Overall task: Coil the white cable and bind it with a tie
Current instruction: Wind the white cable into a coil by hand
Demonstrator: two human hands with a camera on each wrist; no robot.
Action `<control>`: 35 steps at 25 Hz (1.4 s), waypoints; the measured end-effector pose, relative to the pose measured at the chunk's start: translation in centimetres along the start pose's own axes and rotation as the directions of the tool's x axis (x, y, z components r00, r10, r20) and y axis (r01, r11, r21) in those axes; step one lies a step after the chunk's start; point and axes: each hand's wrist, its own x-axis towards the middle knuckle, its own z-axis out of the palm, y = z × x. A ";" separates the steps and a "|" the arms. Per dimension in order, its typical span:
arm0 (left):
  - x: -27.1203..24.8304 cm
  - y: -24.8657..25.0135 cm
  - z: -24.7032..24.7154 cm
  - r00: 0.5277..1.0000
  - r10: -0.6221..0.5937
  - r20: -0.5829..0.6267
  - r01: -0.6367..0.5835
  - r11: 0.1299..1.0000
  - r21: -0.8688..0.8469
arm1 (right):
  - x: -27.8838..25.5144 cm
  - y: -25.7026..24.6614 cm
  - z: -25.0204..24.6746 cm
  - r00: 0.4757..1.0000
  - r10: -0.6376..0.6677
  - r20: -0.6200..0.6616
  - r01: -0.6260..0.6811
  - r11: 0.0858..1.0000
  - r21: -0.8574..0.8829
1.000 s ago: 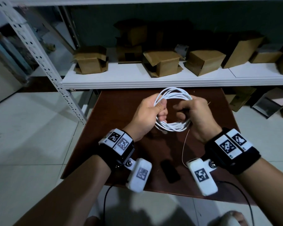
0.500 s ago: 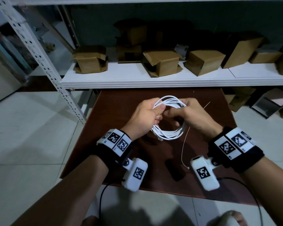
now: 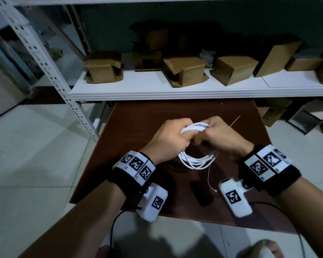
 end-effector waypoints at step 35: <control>1.0 -1.6 -1.8 0.965 -0.213 -0.151 0.152 0.928 -0.341 | 2.0 -0.2 -1.5 0.819 0.030 -0.573 0.227 0.900 0.372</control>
